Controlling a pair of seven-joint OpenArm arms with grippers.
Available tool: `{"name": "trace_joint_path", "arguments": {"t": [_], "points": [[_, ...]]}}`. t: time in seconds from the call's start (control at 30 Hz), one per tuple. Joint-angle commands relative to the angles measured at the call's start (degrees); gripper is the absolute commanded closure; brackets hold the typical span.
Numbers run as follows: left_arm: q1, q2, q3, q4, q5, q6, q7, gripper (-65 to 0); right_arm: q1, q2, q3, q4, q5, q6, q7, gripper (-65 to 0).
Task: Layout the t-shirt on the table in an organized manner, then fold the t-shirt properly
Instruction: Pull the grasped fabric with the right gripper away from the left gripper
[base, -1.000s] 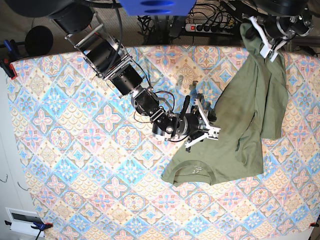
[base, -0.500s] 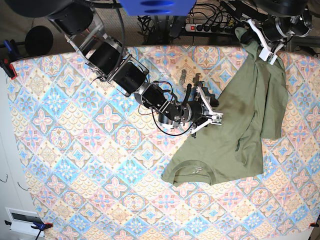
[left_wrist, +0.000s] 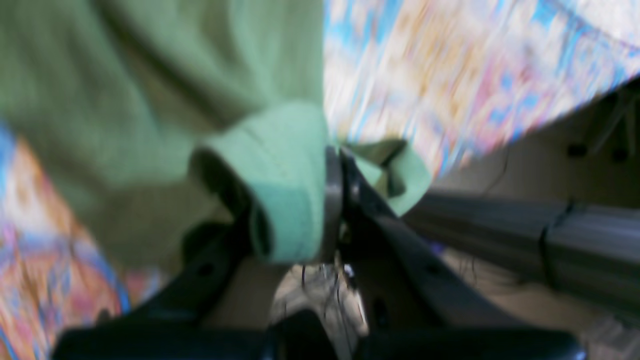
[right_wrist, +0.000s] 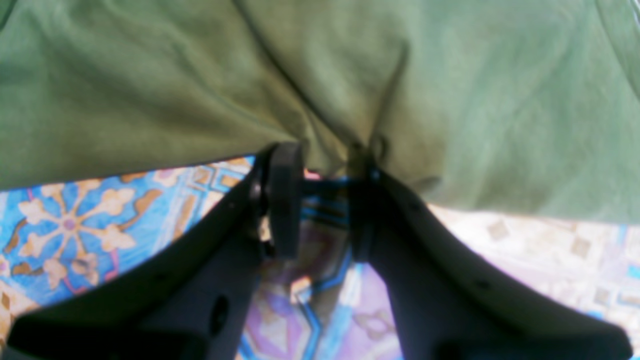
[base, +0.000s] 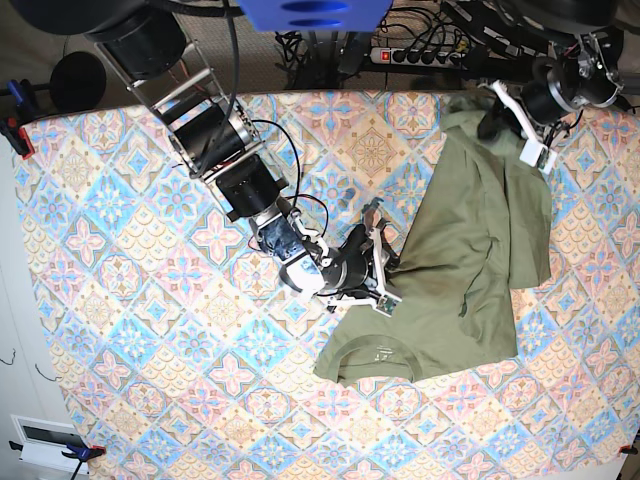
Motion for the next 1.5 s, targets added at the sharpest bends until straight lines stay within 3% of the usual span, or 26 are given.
{"name": "trace_joint_path", "arguments": {"t": [0.0, 0.13, 0.37, 0.53, 0.63, 0.8, 0.87, 1.0, 1.23, 1.4, 1.47], "points": [[-0.76, -0.33, -0.39, 0.81, -0.93, -0.10, -0.84, 0.0, 1.90, 0.52, 1.06, 0.00, -1.93, -2.21, -2.60, -15.8], [-4.19, 1.43, -0.39, 0.64, -0.57, -0.10, 0.92, 0.0, 3.39, 0.52, 6.51, -0.97, -1.93, -2.38, -5.85, -15.6], [-8.15, 2.49, -0.39, 0.55, -0.49, -0.10, 3.21, 0.0, 3.04, 6.75, 12.57, -2.29, -2.02, -2.38, -6.82, -15.4], [-7.88, 2.40, -0.39, -0.24, -0.40, -0.10, 3.21, 0.0, -0.83, 10.18, 12.05, 16.18, -2.02, -1.94, -10.07, -15.5], [-8.06, 2.31, -0.39, -1.38, -0.40, -0.10, 3.21, 0.0, -6.19, 9.65, 10.38, 29.36, -2.11, -1.94, -10.07, -15.7], [-7.80, 1.52, -0.39, -1.38, -0.49, -0.10, 3.21, 0.0, -6.36, 4.46, 2.02, 32.88, -2.02, 1.49, -9.37, -15.4], [-7.71, 1.34, -0.47, -1.38, -0.75, -0.10, 3.03, 0.0, -6.36, 0.52, 1.32, 32.35, -2.02, 1.49, -7.52, -15.5], [-6.57, 1.52, -0.65, -1.21, -1.01, -0.10, 2.77, 0.0, -3.64, 0.52, -0.17, 29.63, -1.76, 1.40, -1.90, -15.7], [-3.93, 3.80, -4.34, -1.21, -1.10, -0.10, 2.59, 0.0, -2.23, 0.52, -12.66, 15.21, -1.67, 1.14, 13.84, -15.7], [-3.58, 4.24, -5.04, -1.21, -1.37, -0.10, 2.77, 0.0, -2.23, 0.52, -20.74, 4.48, -1.67, -4.93, 18.94, -16.3], [-3.58, 4.24, -5.04, -1.30, -2.33, -0.10, 2.77, 0.0, -2.23, 0.52, -21.71, 2.20, -1.67, -5.02, 18.85, -18.6]]}}
